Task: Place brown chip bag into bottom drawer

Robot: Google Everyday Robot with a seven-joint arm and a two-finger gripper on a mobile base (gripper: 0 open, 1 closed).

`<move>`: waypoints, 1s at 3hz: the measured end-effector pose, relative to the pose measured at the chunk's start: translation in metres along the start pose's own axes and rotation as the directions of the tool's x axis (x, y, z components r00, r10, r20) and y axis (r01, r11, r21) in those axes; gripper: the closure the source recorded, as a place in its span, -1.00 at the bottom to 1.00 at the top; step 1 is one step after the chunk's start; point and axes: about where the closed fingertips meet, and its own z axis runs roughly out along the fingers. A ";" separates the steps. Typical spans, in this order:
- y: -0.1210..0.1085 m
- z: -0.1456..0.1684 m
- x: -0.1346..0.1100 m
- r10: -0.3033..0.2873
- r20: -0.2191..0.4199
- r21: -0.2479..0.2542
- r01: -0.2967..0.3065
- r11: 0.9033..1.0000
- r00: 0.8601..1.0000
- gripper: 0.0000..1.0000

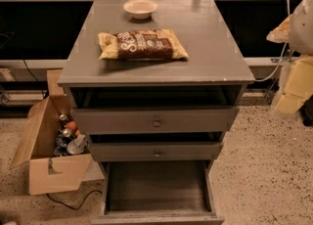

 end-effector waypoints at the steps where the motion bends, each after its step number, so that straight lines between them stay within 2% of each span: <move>1: 0.000 0.000 0.000 0.000 0.000 0.000 0.000 1.000 1.000 -1.00; 2: -0.024 0.019 -0.023 -0.022 0.073 -0.008 0.023 1.000 0.997 -1.00; 3: -0.067 0.051 -0.064 -0.061 0.178 -0.002 0.063 0.998 0.982 -1.00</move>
Offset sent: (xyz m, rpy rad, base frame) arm 0.1008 0.0536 -0.0252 0.2062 -0.0272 0.1322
